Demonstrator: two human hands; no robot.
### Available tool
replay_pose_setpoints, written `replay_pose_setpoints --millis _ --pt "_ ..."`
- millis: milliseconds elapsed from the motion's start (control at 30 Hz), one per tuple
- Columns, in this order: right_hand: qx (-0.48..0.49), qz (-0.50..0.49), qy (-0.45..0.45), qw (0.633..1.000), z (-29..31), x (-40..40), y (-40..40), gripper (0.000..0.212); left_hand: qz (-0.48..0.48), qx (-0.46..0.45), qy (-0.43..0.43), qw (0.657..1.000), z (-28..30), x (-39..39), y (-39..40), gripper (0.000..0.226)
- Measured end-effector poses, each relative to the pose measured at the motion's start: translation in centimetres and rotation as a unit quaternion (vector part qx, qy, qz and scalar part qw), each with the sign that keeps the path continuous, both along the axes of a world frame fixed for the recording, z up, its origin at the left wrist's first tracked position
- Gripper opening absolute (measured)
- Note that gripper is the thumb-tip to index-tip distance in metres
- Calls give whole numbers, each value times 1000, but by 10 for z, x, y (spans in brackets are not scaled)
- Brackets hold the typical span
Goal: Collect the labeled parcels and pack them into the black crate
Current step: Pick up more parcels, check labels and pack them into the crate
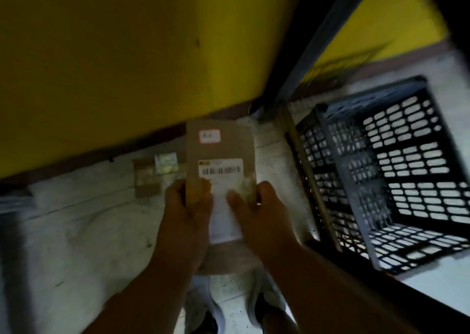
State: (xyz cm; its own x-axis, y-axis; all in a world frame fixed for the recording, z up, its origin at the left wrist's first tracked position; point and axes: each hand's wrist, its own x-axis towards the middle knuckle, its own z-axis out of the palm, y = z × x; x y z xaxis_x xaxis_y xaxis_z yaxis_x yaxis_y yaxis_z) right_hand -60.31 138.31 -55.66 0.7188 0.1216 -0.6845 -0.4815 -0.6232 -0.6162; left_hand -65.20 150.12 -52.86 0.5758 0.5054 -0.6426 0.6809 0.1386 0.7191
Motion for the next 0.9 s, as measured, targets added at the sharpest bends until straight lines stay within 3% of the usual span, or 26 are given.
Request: replay_pose_setpoints --millis 133,267,467,600,700,800,833,900 --pt "9 30 -147 989 156 6 12 44 35 38 -50 997 147 -6 6 26" --pt "36 43 -239 969 299 13 17 42 19 101 -114 988 278 -13 9 34" --pt "19 78 -347 934 463 -12 -4 51 14 109 -234 966 417 -47 7 34" --pt "88 45 -428 898 522 -60 -19 48 -14 160 -259 952 476 -89 -1 29" --pt "181 36 -398 898 549 -87 -21 48 3 191 -289 938 506 -121 -11 37" --pt "275 107 -355 887 568 -105 -24 44 52 188 -329 924 522 -154 -27 55" --pt "303 130 -348 877 572 -111 -26 48 71 190 -340 918 524 -165 -36 58" --pt "330 184 -337 862 574 -125 -33 81 133 193 -350 907 531 -191 -61 57"
